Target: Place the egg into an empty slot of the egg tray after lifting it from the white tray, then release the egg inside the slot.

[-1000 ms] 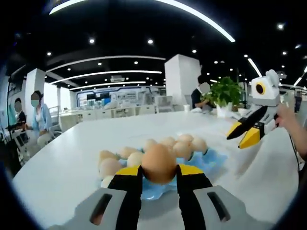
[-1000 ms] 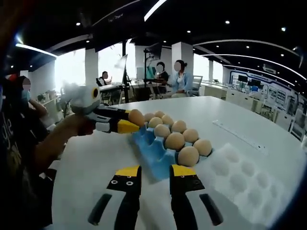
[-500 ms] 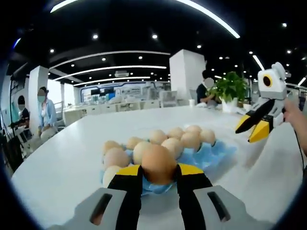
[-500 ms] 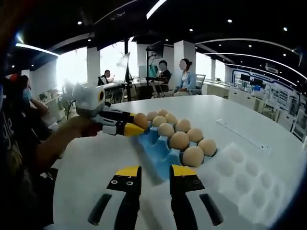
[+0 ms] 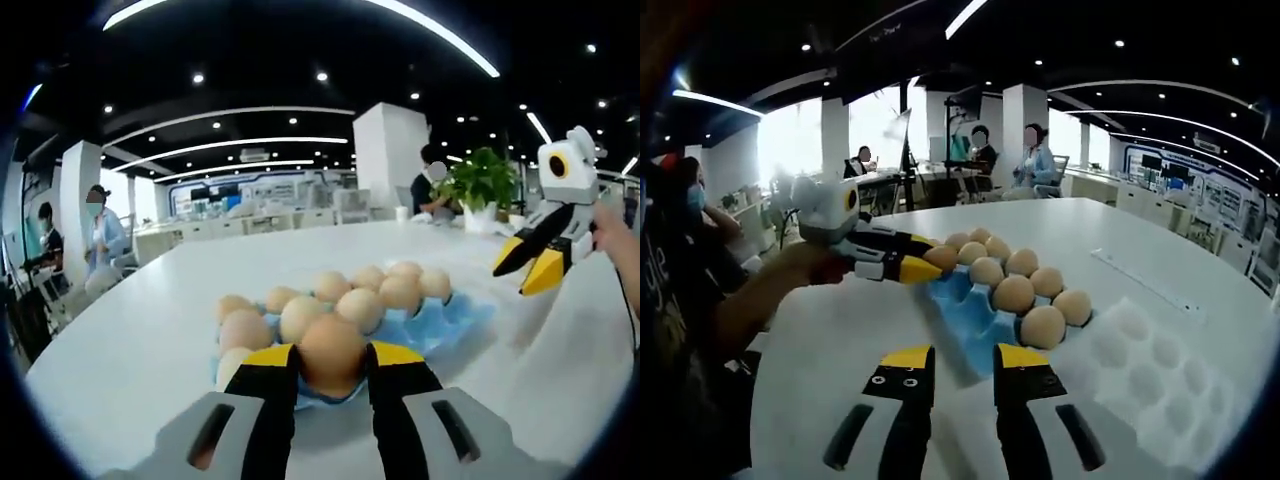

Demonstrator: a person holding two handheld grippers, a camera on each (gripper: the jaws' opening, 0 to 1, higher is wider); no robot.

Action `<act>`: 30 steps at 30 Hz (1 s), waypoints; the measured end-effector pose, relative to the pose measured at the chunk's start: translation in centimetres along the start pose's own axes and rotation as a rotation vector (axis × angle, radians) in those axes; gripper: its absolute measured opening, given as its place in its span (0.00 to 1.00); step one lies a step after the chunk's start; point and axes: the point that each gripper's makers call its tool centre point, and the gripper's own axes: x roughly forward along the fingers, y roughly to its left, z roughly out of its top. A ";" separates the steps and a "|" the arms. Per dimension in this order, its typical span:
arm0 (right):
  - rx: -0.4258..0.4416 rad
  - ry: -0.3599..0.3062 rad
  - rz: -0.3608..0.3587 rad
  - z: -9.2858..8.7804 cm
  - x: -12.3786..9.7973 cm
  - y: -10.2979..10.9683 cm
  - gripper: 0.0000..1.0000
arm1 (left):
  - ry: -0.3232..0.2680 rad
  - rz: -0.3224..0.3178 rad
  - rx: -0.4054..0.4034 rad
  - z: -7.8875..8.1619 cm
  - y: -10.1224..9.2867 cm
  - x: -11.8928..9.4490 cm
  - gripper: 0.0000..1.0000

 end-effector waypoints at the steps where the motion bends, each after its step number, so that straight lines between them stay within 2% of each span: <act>1: 0.000 -0.002 -0.001 0.0 0.0 0.0 0.25 | 0.002 0.000 0.000 0.0 0.0 0.0 0.27; 15: 0.000 -0.010 -0.007 0.2 -0.4 -0.3 0.25 | -0.026 -0.019 -0.001 0.9 -0.4 -0.1 0.27; 23: -0.014 -0.002 -0.004 0.1 -0.7 -0.3 0.25 | -0.025 -0.042 0.017 1.1 -1.1 0.0 0.32; 30: -0.025 0.008 -0.015 -0.3 -1.5 -0.9 0.26 | -0.039 -0.092 0.023 1.8 -2.6 -0.1 0.35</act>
